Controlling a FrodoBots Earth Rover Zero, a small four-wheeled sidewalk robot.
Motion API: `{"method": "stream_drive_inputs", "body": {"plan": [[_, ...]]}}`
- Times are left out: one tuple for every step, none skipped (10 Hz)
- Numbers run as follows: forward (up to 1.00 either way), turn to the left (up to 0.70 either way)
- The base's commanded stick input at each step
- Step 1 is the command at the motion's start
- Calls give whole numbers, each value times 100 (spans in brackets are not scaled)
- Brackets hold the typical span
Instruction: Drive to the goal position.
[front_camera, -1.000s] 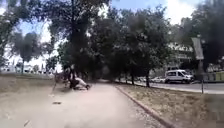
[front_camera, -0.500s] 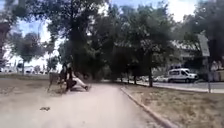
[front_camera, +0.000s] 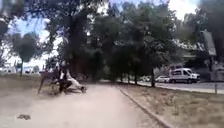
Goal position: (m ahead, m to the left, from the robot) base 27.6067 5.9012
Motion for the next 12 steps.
{"method": "stream_drive_inputs", "body": {"plan": [[100,0],[100,0],[100,0],[100,0],[100,0],[100,0],[100,0],[100,0],[100,0],[100,0],[100,0],[100,5]]}}
